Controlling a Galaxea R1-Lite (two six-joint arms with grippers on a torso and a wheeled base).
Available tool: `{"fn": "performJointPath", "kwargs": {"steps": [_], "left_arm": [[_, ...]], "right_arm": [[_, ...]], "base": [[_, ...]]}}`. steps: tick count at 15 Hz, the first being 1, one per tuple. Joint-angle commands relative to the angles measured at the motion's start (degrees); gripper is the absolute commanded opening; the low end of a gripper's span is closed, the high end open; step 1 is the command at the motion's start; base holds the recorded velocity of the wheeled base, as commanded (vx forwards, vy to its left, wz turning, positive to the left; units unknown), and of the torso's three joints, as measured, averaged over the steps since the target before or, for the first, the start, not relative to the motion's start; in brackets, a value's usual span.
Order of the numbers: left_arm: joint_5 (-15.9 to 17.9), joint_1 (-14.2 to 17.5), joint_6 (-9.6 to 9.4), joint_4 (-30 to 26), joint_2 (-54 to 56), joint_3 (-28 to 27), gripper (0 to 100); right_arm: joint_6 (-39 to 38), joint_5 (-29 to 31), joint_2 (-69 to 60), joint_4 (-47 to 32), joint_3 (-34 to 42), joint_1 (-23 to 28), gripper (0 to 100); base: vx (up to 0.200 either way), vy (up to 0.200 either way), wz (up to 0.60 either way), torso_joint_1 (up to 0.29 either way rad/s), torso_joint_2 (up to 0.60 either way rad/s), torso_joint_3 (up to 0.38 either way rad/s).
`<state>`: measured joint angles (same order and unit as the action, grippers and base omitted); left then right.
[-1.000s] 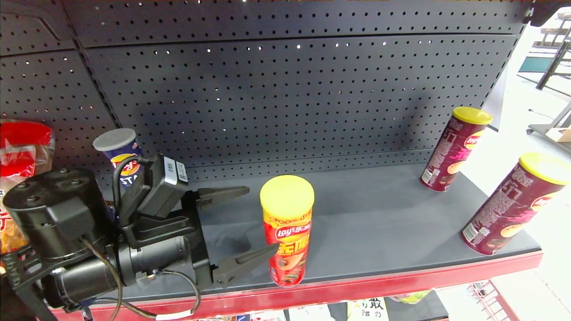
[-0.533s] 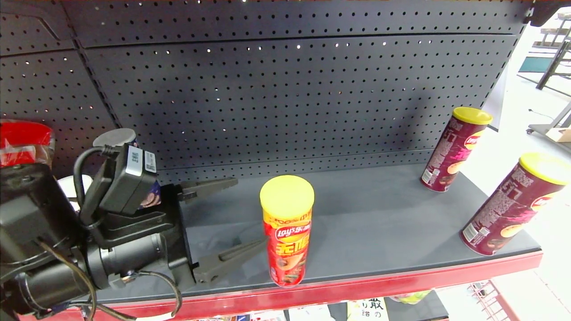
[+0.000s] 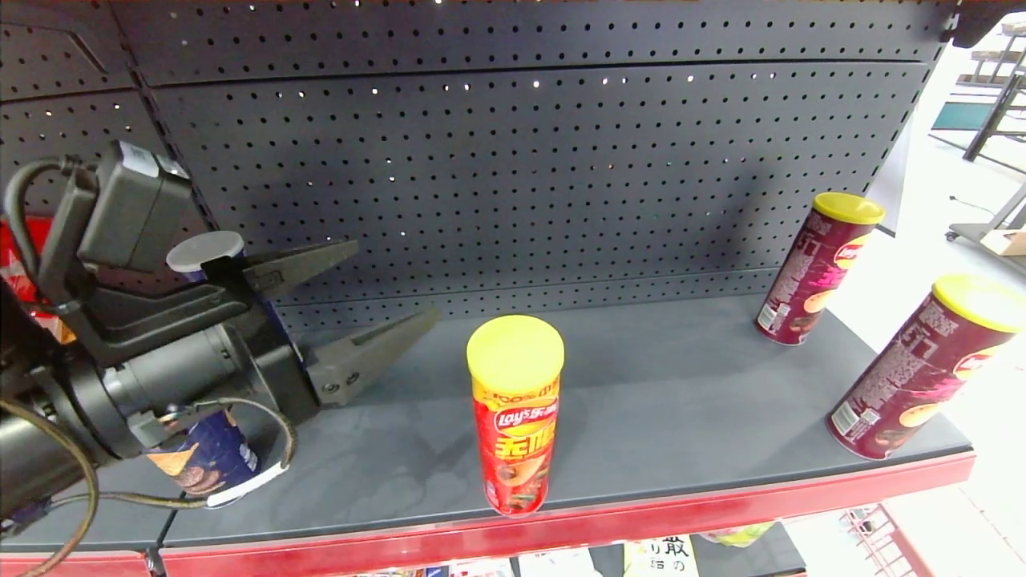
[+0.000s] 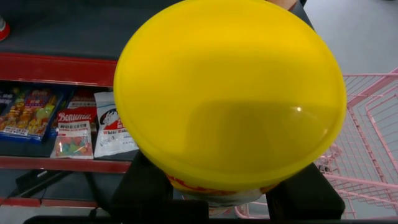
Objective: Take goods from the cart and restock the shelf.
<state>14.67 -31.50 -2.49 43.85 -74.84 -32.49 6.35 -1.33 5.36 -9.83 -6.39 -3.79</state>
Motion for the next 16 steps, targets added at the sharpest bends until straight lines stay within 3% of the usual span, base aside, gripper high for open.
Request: {"fn": "performJointPath", "kwargs": {"steps": [1,3,5,7,9,12,16], "left_arm": [[-0.95,-0.05,0.11,-14.67,9.54,-7.33,100],[-3.24,-0.05,-0.85,-30.31,16.48,-10.05,100],[-5.96,0.04,-3.05,-46.84,27.2,-10.49,100],[-8.86,0.04,-3.4,-55.45,34.5,-10.58,100],[-12.47,0.04,-3.4,-61.69,41.18,-10.23,100],[-15.02,0.3,-3.31,-68.99,48.73,-9.52,100],[-20.38,1.88,-2.61,-70.39,58.67,-1.44,100]], "right_arm": [[0.86,-0.25,0.17,-0.02,-0.99,0.01,0],[1.65,-0.17,2.02,-0.63,-4.16,0.01,0],[2.88,-0.08,11.07,-0.55,-11.1,0.1,0],[5.16,-0.43,18.63,0.6,-15.23,-0.16,0],[6.04,-2.89,22.15,4.38,-15.94,-0.16,0],[5.87,-5.97,23.46,4.73,-16.29,-0.16,0],[5.78,-12.03,30.06,4.82,-21.65,-0.16,0]], "base": [[0.0,0.0,0.0,0.0,0.0,0.0],[0.0,0.0,0.0,0.0,0.0,0.0],[0.0,0.0,0.0,0.0,0.0,0.0],[0.0,0.0,0.0,0.0,0.0,0.0],[0.0,0.0,0.0,0.0,0.0,0.0],[0.0,0.0,0.0,0.0,0.0,0.0],[0.0,0.0,0.0,0.0,0.0,0.0]]}}
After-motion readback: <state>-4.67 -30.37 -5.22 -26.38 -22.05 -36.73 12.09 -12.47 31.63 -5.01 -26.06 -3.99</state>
